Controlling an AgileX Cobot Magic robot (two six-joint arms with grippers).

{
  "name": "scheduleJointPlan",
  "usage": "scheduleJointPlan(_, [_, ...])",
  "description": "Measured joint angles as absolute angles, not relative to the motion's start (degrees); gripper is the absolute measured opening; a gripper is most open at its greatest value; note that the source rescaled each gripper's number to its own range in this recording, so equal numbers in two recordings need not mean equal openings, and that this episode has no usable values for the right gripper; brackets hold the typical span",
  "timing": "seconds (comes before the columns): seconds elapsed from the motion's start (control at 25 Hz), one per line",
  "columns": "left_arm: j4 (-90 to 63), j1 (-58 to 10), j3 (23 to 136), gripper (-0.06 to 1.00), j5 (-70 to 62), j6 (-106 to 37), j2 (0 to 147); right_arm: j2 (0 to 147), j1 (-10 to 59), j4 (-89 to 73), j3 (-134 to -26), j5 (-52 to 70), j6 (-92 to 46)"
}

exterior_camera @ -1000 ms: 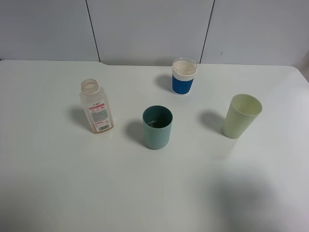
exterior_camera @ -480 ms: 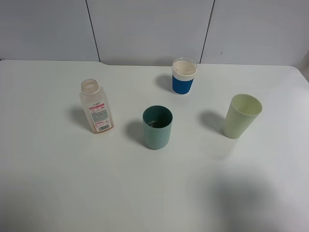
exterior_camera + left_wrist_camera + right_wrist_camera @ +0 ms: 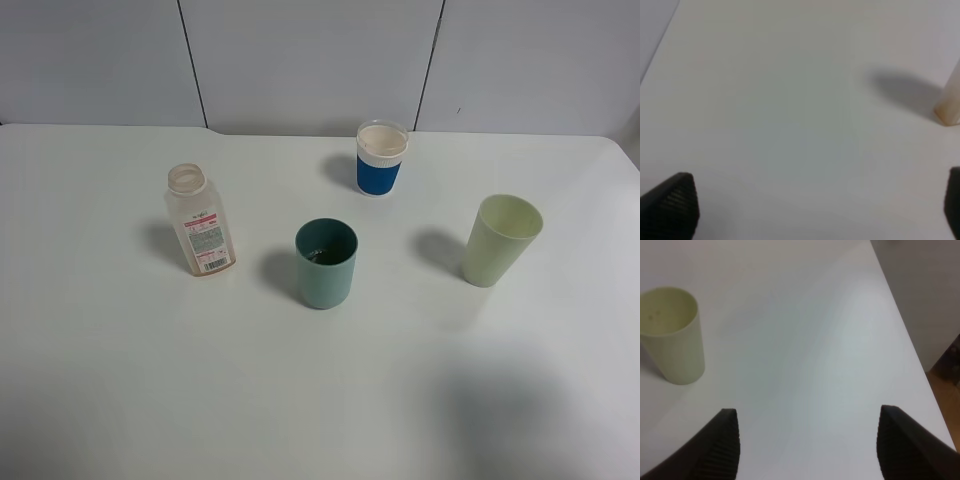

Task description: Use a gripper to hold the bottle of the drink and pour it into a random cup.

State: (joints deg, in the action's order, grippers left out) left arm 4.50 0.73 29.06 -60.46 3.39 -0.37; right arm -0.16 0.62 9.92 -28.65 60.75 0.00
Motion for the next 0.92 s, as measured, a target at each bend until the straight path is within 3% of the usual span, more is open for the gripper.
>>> scheduleJointPlan(0.92, [4.51,0.73,29.06,1.00,-60.46,3.39,-0.37,-0.16,0.62,9.92,-28.65,60.75,0.00])
